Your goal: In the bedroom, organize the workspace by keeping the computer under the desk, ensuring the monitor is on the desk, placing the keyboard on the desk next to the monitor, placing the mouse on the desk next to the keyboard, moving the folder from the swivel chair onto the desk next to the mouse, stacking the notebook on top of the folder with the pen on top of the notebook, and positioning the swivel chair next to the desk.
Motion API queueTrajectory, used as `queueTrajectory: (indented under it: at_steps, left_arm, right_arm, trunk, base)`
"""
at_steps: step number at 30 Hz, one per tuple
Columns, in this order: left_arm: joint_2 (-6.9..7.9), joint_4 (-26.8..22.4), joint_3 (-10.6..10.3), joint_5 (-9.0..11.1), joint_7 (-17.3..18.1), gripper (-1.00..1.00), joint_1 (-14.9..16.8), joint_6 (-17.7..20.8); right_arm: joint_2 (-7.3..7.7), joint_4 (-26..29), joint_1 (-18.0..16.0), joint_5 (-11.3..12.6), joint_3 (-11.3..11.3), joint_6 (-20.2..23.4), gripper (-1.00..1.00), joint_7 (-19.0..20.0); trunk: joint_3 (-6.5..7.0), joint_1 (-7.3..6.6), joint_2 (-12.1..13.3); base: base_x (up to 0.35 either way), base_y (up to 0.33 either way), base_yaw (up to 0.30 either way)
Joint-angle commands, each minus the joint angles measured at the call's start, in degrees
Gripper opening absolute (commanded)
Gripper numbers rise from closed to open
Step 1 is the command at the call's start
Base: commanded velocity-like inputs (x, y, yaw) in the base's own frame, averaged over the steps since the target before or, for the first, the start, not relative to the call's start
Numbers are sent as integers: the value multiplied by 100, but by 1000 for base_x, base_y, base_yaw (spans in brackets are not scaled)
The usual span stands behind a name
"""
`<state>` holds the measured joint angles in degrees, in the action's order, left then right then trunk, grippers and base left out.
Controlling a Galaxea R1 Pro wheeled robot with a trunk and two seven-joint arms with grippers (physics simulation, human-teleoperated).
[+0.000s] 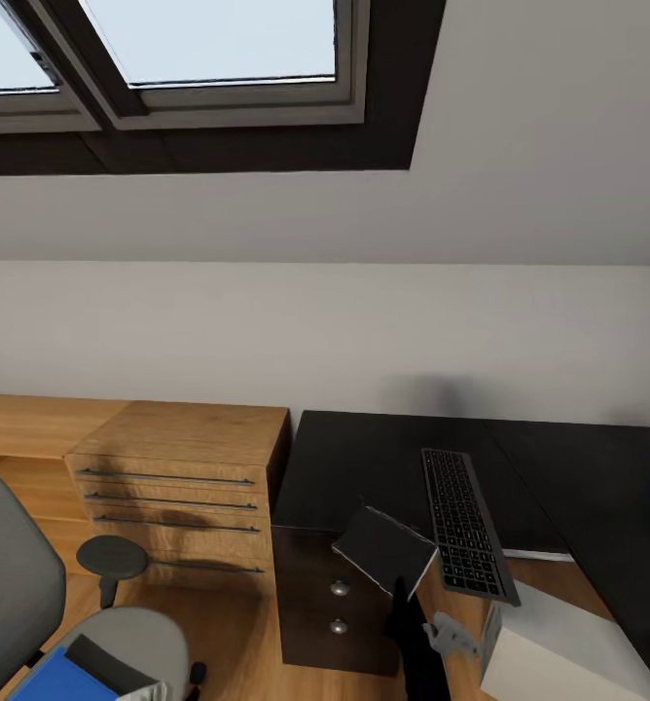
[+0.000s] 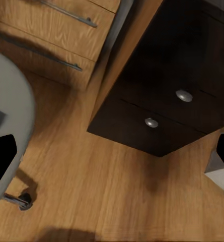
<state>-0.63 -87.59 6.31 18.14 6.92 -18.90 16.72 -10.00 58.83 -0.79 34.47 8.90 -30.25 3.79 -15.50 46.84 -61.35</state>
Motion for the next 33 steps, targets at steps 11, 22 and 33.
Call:
queueTrajectory:
  at_steps: [11,22,33]
  left_arm:
    - [-72,-509,2,616,-450,100,77,286]
    - [-78,-496,33,894,-583,100,87,264]
    - [-79,-479,-18,887,-555,100,88,247]
  right_arm:
    - [0,788,-150,91,719,479,-100,-706]
    - [0,997,-241,637,803,508,-100,-776]
    - [0,971,-259,2534,949,1396,-100,-712]
  trunk:
    - [-6,1,-5]
    - [-6,1,-5]
    - [-6,1,-5]
  base:
    - [0,0,0]
    - [0,0,0]
    - [77,50,0]
